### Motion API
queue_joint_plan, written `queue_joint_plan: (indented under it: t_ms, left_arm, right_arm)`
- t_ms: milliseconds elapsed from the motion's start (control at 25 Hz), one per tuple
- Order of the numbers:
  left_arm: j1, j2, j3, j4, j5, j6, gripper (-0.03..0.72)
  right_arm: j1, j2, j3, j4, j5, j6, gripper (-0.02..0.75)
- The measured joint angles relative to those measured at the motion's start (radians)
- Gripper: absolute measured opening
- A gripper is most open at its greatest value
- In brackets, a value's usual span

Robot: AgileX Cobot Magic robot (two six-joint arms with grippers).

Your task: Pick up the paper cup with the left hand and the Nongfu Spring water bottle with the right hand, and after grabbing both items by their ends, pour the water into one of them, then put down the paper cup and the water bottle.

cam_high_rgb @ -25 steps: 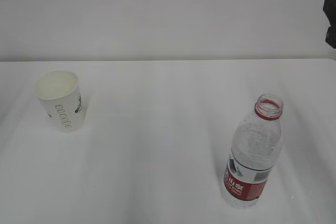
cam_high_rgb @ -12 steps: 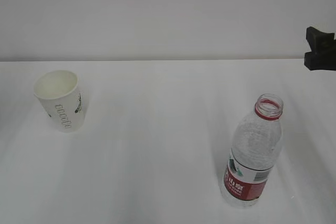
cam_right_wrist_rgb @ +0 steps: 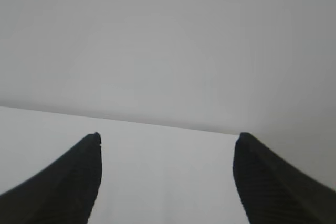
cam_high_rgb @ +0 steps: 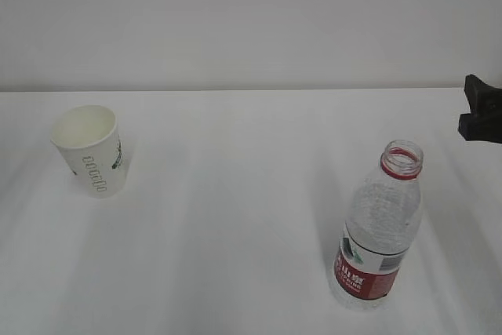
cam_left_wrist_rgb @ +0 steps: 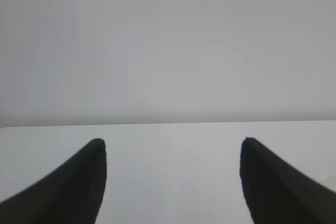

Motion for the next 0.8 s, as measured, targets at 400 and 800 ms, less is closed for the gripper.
queue_joint_plan:
  t_ms: [400, 800]
  left_arm:
    - [0.0, 0.079, 0.167, -0.05, -0.224, 0.0, 0.579]
    - [-0.076, 0.218, 0.243, -0.053, -0.37, -0.058, 0.579]
  right_arm:
    - [0.0, 0.0, 0.103, -0.012, -0.043, 0.076, 0.587]
    - [0.0, 0.092, 0.303, -0.099, -0.222, 0.309, 0.587]
